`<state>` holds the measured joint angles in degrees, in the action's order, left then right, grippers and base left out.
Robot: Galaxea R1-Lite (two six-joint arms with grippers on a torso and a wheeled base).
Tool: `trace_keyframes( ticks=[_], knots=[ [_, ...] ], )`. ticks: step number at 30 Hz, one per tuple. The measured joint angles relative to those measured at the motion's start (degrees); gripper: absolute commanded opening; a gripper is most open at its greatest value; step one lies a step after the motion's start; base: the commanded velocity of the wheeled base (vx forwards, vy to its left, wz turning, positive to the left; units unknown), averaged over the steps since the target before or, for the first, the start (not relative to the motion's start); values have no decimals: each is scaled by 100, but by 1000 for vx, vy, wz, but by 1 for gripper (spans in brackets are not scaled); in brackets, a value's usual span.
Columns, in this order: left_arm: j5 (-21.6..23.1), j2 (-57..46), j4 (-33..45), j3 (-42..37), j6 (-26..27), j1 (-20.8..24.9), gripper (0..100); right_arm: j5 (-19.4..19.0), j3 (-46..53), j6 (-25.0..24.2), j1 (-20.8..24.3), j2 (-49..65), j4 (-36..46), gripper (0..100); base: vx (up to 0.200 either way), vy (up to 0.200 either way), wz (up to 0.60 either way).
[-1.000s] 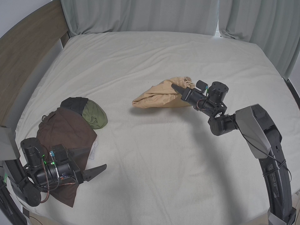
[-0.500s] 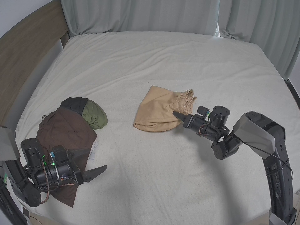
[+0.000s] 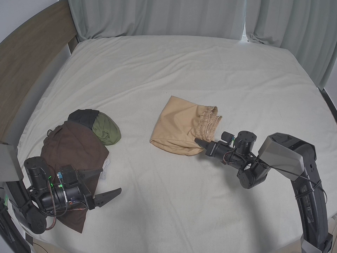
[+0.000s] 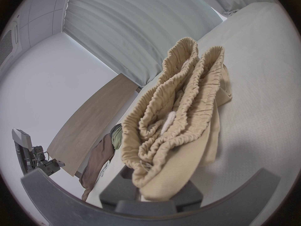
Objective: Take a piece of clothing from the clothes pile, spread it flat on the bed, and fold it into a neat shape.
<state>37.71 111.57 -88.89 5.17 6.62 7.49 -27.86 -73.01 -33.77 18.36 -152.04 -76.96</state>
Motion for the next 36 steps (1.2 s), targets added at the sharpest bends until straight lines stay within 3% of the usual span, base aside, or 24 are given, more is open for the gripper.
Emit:
trace_keyframes(
  ticks=[13, 21, 28, 36],
  knots=[
    [0, -5, -1, 9, -2, 26, 100, 2, 286, 35, -34, 85, -39, 100, 0, 0, 0],
    [0, -18, -1, 6, -2, 26, 100, 0, 1673, 421, 40, 579, -107, 100, 0, 0, 0],
    [0, -38, -1, 4, -2, 23, 100, -9, 2870, 719, 547, 1281, -217, 100, 0, 0, 0],
    [-2, -62, -1, 1, -2, 23, 100, -107, 3222, 580, 1096, 2133, -246, 100, 0, 0, 0]
  ],
)
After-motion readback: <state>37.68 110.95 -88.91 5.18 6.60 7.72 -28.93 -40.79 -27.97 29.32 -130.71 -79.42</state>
